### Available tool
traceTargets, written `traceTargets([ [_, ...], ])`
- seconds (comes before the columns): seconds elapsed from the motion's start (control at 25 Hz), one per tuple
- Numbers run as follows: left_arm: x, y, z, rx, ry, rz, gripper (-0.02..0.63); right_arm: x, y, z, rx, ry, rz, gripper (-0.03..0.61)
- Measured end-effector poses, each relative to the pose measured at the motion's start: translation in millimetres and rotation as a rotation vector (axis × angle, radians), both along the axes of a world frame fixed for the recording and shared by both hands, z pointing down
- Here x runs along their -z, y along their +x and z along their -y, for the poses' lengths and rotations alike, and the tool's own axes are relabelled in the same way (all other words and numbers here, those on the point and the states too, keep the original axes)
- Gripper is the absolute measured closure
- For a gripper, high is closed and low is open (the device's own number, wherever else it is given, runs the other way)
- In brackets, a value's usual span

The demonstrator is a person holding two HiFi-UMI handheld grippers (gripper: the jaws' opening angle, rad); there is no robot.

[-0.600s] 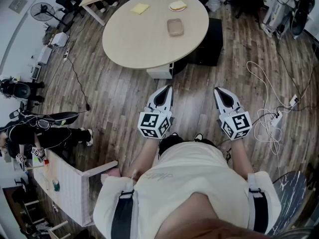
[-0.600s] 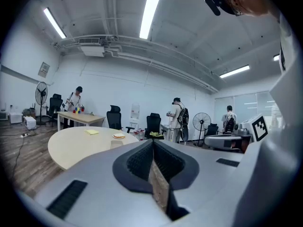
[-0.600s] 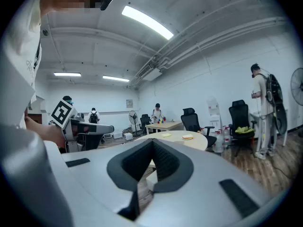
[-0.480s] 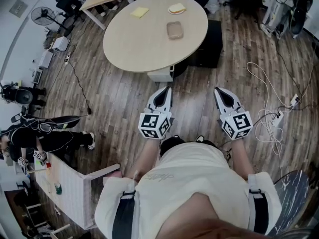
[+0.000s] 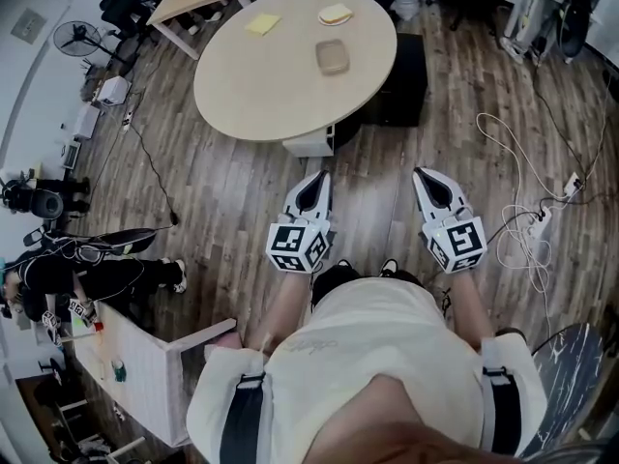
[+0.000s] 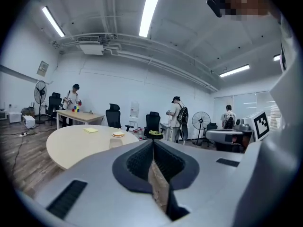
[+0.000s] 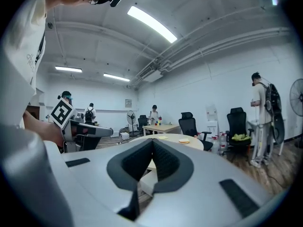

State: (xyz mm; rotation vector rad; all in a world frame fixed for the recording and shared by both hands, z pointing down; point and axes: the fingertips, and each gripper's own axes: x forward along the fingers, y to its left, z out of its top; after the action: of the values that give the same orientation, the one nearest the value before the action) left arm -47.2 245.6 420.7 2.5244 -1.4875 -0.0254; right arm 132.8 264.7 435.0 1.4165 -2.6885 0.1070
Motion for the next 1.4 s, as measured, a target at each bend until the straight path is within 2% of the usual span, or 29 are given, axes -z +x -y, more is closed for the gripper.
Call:
traceTargets([
  [0.32,0,5,-8,0.017,0.012,0.043,0.585,-5,4,-5,0.037,-0.013,0.011,0.568],
  [0.36,-1,4,-8,0.023,0.012,0.045,0.558,-6,4,-5,0.042,-0.017,0.021,0.568],
  [0.4,-1,4,-9,0.03,0.011,0.046,0.505,-7,5,-6,0.046,-0.019,0.027,0.568],
  [0.44,-2,4,-9,0.035,0.009,0.045,0.494,-8,6,-6,0.049,-0.018,0.029,0.568],
  [0.72,-6,9,-13,0.038,0.0,0.046,0.494,-6,15,-8,0.05,0.0,0.011,0.569],
  [1.0,-2,0,-5,0.066,0.009,0.062,0.494,-5,12,7,0.051,0.0,-0.019,0.571],
  [1.4,-10,-35,57,0.05,-0.012,0.035,0.494,-13,-23,64,0.063,-0.05,0.007,0.572],
])
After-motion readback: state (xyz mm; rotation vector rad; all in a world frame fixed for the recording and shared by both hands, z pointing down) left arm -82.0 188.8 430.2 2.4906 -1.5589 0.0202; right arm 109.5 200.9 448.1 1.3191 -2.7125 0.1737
